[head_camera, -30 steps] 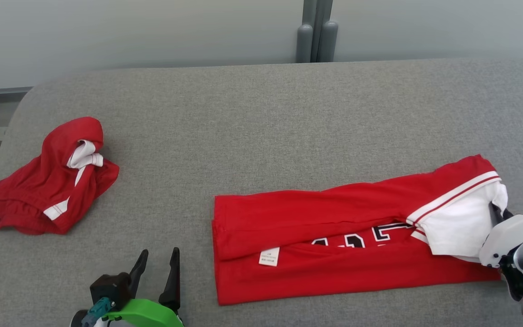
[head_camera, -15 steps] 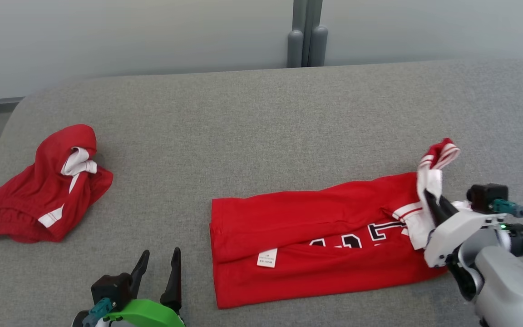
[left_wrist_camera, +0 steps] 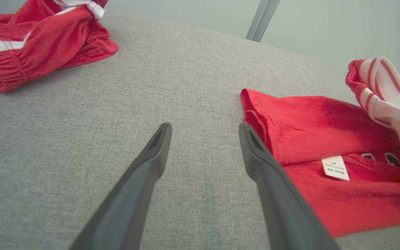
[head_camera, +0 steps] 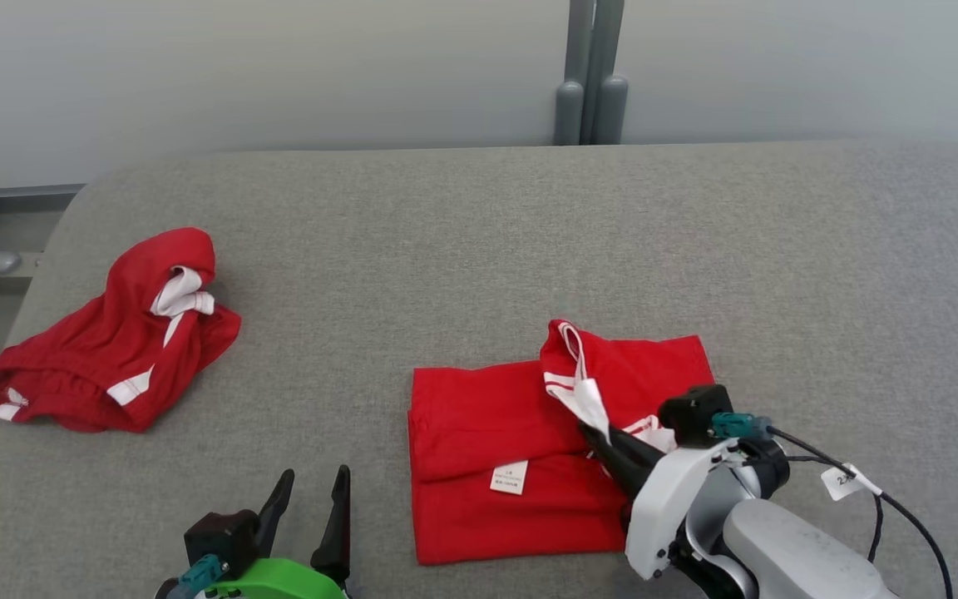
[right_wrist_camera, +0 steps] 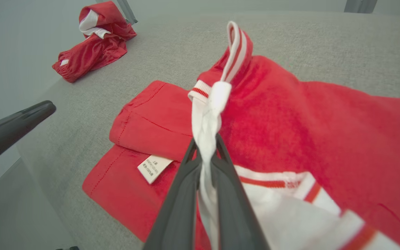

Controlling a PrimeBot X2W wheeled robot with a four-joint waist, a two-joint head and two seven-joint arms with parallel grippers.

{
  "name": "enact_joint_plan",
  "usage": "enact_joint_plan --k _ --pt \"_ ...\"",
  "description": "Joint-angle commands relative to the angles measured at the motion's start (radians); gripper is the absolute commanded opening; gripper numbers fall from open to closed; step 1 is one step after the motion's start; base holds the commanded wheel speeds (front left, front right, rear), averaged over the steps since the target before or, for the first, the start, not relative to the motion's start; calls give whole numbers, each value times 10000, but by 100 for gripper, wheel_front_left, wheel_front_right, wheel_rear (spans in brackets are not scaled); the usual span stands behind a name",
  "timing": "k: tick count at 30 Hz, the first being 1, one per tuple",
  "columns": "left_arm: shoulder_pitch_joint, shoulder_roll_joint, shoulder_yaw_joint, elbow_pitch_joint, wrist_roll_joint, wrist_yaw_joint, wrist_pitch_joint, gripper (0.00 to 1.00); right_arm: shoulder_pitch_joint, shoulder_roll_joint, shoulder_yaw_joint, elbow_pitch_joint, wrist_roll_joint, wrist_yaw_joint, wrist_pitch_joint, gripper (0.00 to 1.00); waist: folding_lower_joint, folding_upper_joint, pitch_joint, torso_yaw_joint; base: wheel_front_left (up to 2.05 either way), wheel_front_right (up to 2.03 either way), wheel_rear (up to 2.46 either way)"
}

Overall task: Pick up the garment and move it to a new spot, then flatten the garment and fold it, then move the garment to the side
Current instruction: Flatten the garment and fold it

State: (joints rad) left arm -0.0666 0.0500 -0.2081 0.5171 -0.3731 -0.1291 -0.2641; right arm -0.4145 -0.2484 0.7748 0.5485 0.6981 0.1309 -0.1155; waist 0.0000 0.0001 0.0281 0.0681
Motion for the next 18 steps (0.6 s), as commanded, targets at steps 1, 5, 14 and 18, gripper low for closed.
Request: enact_joint_plan --k 1,5,14,18 --pt "143 26 -1 -21 -17 -19 0 100 -56 49 56 -60 -40 -7 23 0 0 -1 -36 245 0 0 0" --pt "197 24 -80 22 -103 -20 0 100 -297 387 462 29 -94 -5 99 0 0 -1 -62 693 0 0 0" --pt "365 23 -184 109 -196 -19 0 100 -710 918 815 1069 -28 -5 -184 0 0 -1 -144 1514 0 0 0" --pt "425 25 -135 62 -187 -20 0 100 -964 1064 851 1598 67 -5 -427 0 0 -1 -124 1583 0 0 0"
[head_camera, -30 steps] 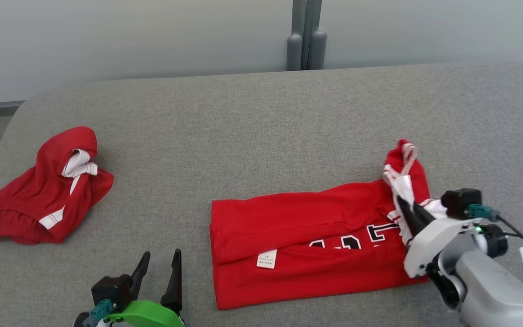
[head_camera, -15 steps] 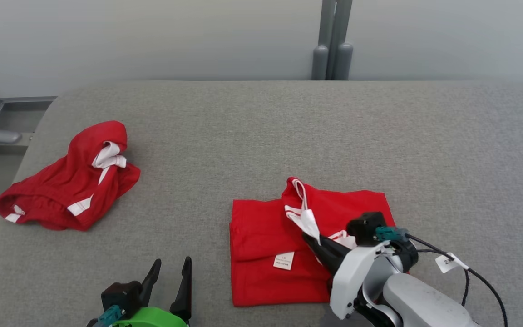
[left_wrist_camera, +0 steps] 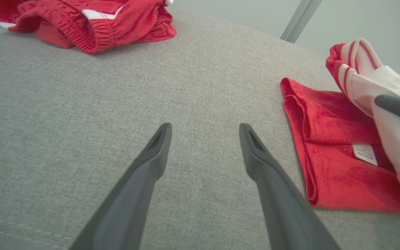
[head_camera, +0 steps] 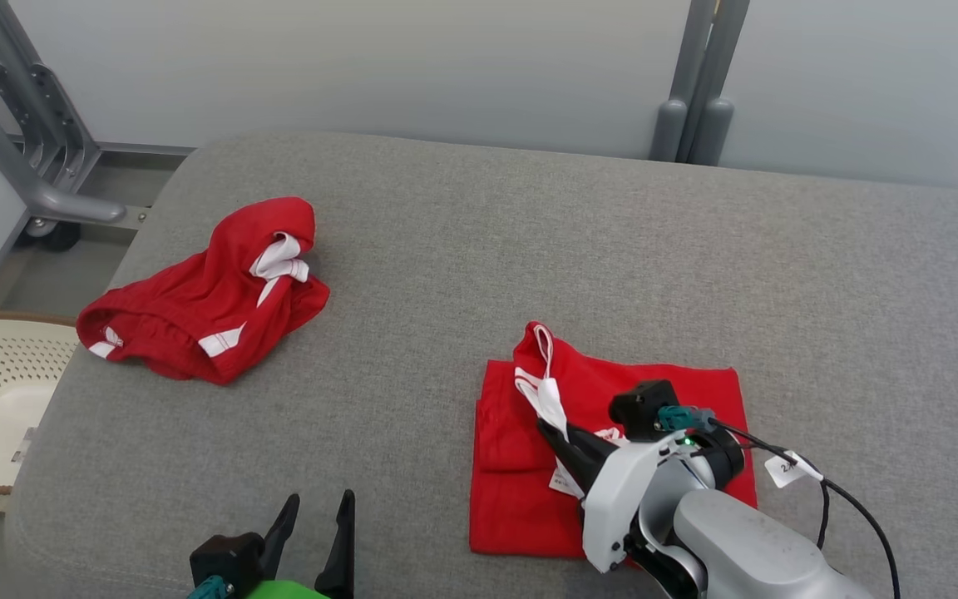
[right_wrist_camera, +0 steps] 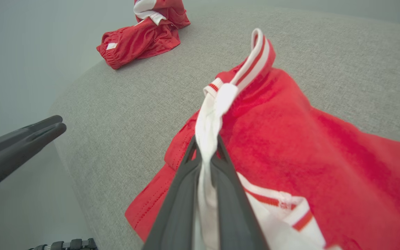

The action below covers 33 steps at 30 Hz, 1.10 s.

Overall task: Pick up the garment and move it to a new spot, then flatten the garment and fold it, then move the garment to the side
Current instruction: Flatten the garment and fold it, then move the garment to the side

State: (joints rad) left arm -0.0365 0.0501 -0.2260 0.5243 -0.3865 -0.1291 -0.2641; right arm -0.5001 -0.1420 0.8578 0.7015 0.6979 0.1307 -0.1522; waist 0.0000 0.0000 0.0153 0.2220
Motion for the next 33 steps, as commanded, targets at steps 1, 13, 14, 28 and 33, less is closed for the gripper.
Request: enact_joint_plan --k 1,13,14,28,33 --pt "112 23 61 -18 -51 -19 0 100 -159 57 58 195 72 -3 -103 19 0 0 21 32 0 0 0" --pt "53 21 63 -167 -93 -21 0 100 -92 -756 -1975 -197 714 -3 -1135 100 0 0 -14 -567 0 0 0" --pt "14 21 75 -187 -70 -21 0 100 91 -896 -2386 -223 578 -3 -1120 100 0 0 -29 -617 0 0 0" --pt "-230 27 70 -365 -63 -19 0 100 1857 -975 -4557 169 -530 -3 -1128 100 0 0 199 -665 0 0 0" --pt "-323 27 26 -405 106 -19 0 100 1647 -853 -4786 563 -594 -3 -1129 100 0 0 389 -345 0 0 0"
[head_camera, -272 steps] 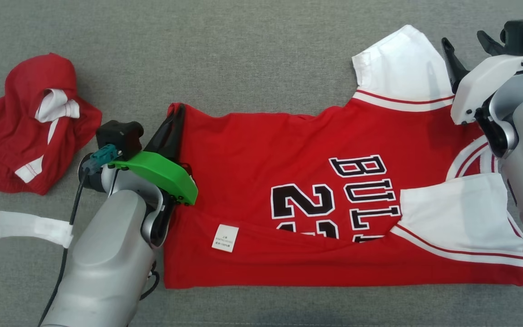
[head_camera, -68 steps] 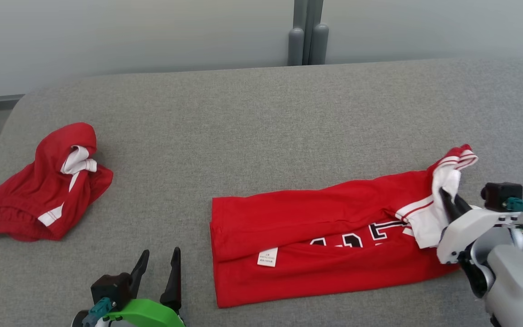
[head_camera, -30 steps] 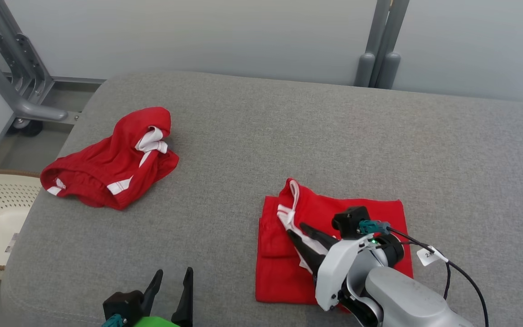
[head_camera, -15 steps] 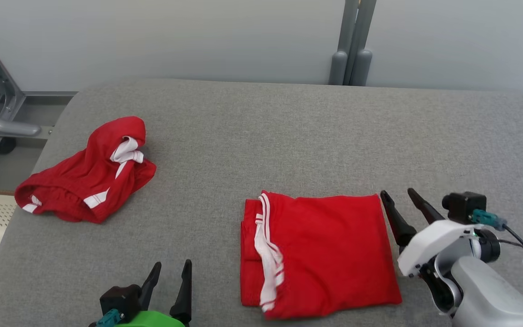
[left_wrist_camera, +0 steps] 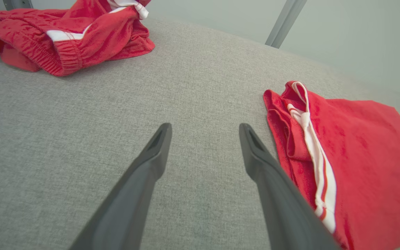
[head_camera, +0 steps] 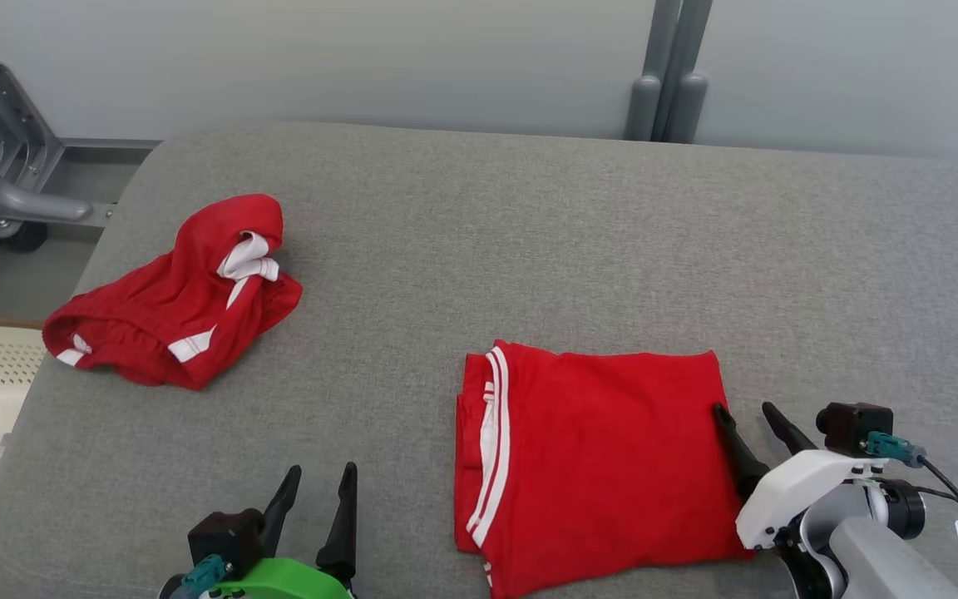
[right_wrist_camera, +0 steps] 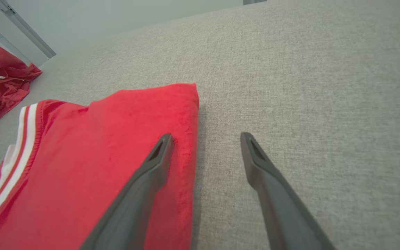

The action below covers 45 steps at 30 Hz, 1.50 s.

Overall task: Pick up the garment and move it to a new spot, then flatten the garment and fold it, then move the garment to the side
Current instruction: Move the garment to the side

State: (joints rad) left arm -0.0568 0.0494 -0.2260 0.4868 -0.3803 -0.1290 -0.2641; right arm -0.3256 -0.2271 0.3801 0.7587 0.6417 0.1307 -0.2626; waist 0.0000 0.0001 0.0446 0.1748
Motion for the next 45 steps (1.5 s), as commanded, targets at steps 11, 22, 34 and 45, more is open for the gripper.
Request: enact_joint_plan --k 11,22,34,45 --pt "-311 31 -84 -282 85 -21 0 100 -720 261 774 1142 109 -3 93 0 0 -1 391 622 0 0 0" --pt "-439 34 -85 -808 618 -21 0 100 -1170 -239 -265 1151 -688 -11 -25 0 0 -1 239 -301 0 0 0" --pt "-723 33 -219 -1172 1159 -21 0 100 -998 100 -1281 828 -1771 -9 -30 0 0 -1 462 -2800 0 0 0" --pt "-1295 75 -1115 -1397 1768 -21 0 100 -869 608 -1689 747 -2116 -9 -26 0 0 -1 700 -4556 0 0 0"
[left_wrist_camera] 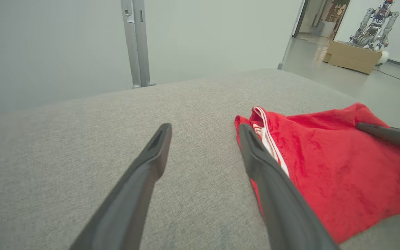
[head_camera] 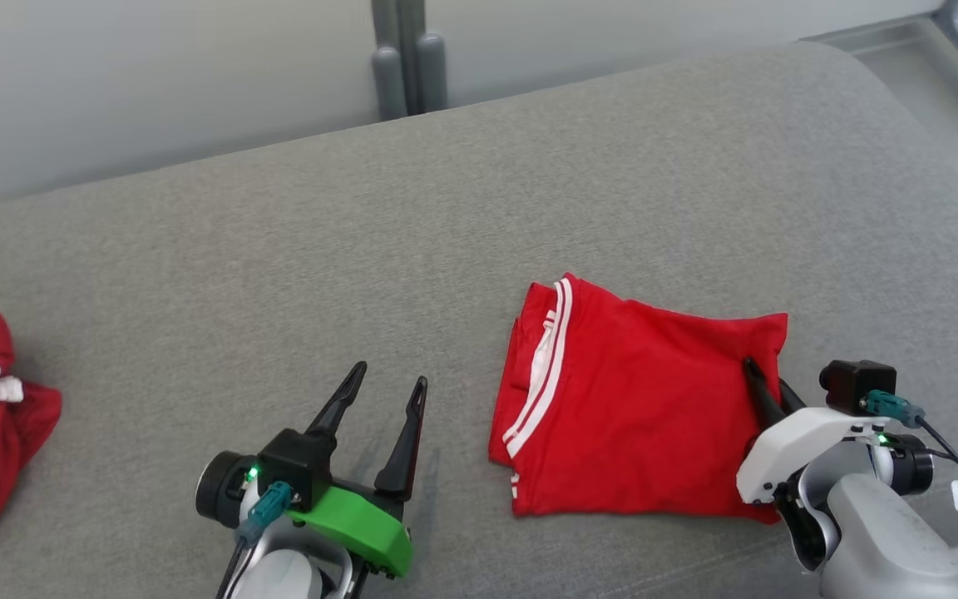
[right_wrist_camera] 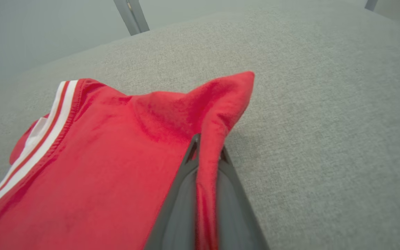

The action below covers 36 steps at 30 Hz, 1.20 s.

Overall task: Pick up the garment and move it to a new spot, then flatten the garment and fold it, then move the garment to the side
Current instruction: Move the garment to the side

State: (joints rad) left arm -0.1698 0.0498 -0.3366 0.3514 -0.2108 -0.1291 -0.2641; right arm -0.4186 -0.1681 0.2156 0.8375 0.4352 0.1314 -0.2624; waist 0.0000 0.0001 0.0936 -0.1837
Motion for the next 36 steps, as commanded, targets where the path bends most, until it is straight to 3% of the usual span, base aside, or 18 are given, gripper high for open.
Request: enact_joint_plan --k 1,11,18,25,36 --pt "-202 93 -58 -77 85 -19 0 100 52 74 -76 -74 -59 -17 -28 0 0 -1 245 -1144 0 0 0" --pt "-538 248 -281 -128 15 -19 0 100 -134 589 -115 -397 -134 -17 -27 0 0 -1 783 -2775 0 0 0" --pt "-1016 346 -1031 -377 57 -20 0 100 -223 805 23 -578 -18 -17 -27 0 0 -1 1220 -3320 0 0 0" --pt "-1569 376 -1945 -799 -136 -20 0 100 -475 897 -388 -1012 -49 -17 -28 0 0 -1 1861 -3089 0 0 0" --pt "-2397 769 -2849 -1273 -18 -18 1 100 -2408 438 -1111 -1660 -582 -17 -28 0 0 -1 3385 -1870 0 0 0"
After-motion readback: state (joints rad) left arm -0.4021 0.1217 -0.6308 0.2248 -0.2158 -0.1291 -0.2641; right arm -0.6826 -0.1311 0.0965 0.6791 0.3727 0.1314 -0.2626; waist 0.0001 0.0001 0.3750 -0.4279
